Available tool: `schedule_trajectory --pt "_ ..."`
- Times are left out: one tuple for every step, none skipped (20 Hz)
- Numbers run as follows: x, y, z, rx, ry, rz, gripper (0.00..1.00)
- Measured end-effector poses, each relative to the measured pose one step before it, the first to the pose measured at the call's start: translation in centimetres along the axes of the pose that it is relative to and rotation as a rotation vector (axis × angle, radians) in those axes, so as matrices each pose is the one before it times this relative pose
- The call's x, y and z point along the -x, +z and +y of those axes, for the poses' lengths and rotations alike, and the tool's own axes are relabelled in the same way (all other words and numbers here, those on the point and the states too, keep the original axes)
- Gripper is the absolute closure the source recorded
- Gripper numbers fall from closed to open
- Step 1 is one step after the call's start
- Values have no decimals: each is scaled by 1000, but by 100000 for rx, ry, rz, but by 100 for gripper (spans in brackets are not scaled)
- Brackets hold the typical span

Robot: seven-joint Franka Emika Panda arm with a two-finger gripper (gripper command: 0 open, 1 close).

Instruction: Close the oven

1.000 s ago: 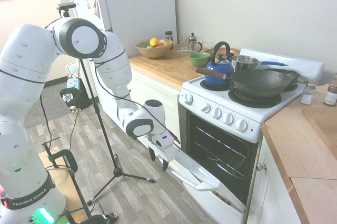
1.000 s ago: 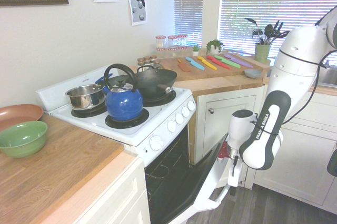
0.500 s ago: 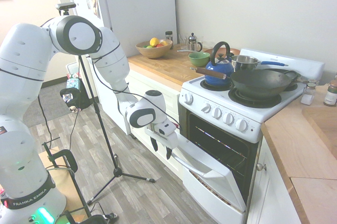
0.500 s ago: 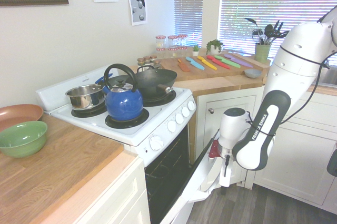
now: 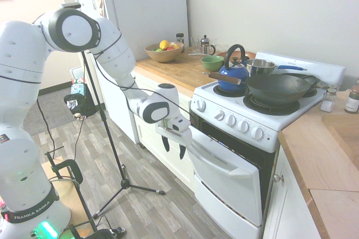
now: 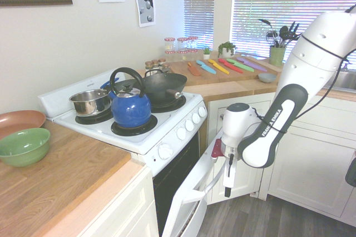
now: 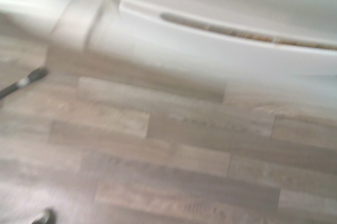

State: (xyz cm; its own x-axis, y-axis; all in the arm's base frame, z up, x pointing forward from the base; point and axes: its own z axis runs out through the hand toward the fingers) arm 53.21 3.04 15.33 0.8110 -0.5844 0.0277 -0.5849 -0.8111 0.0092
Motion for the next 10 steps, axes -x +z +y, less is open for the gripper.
schedule_trajectory --pt "612 -1350 221 247 37 -1105 0" --pt "700 -1420 324 232 322 -1137 0" --pt "755 -1427 394 35 578 -1312 0" --pt "801 -1365 432 115 811 -1715 0" --pt "904 -1298 482 270 937 -2154 0" --pt "912 -1215 530 335 852 -2177 0" --pt "919 -1206 601 180 1067 -2021 0" --pt "808 -1171 651 -179 1319 -1293 0" --pt "797 -1170 667 -200 1299 -882 0" --pt "702 -1186 669 -463 1236 -326 0"
